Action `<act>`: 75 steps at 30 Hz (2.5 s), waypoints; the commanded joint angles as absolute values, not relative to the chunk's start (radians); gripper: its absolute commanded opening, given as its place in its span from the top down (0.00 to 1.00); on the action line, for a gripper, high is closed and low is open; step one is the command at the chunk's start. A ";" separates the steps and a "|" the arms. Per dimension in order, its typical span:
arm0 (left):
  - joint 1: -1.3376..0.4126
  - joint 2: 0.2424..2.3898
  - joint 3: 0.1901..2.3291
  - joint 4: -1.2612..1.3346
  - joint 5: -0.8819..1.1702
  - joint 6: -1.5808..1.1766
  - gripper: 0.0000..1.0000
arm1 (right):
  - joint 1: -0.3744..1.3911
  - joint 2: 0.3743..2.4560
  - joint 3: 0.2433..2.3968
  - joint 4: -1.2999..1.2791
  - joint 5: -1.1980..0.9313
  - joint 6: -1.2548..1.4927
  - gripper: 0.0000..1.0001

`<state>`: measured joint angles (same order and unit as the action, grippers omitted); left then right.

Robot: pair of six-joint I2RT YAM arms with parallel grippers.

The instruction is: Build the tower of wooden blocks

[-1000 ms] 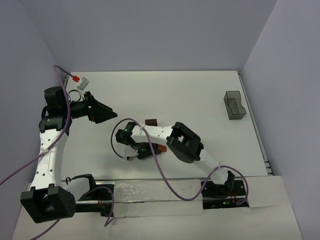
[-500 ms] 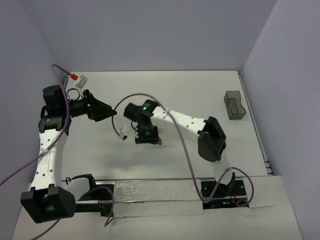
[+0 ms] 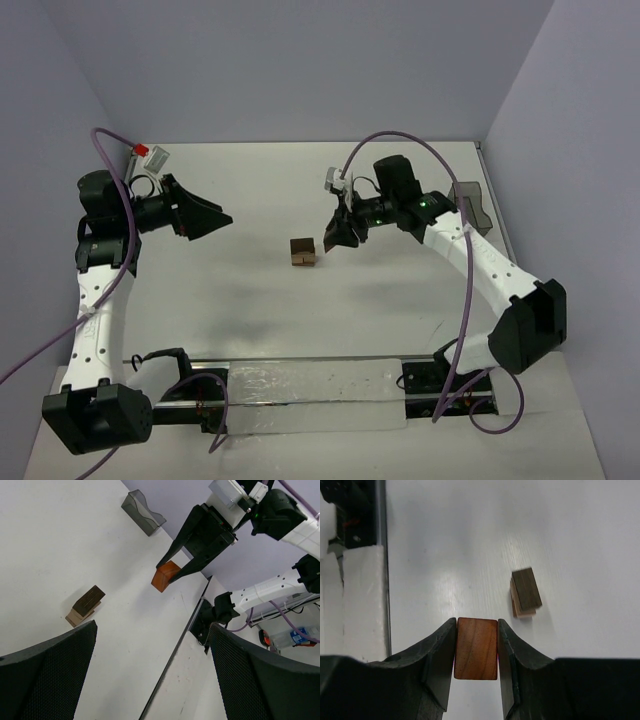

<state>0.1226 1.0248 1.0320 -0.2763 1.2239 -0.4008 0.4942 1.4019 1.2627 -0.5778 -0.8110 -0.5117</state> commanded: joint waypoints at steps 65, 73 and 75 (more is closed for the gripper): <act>-0.431 1.158 1.160 -0.244 1.097 -0.265 0.26 | 0.575 1.367 1.115 0.468 -1.170 0.419 1.00; -0.445 1.171 1.170 -0.253 1.088 -0.250 0.32 | 0.588 1.379 1.118 0.467 -1.173 0.422 1.00; -0.446 1.172 1.172 -0.253 1.088 -0.249 0.34 | 0.589 1.378 1.117 0.472 -1.173 0.428 1.00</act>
<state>-0.4381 1.1642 1.1210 -0.2503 1.0927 -0.2745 0.5800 1.3767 1.0680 0.4370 -1.1580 0.4152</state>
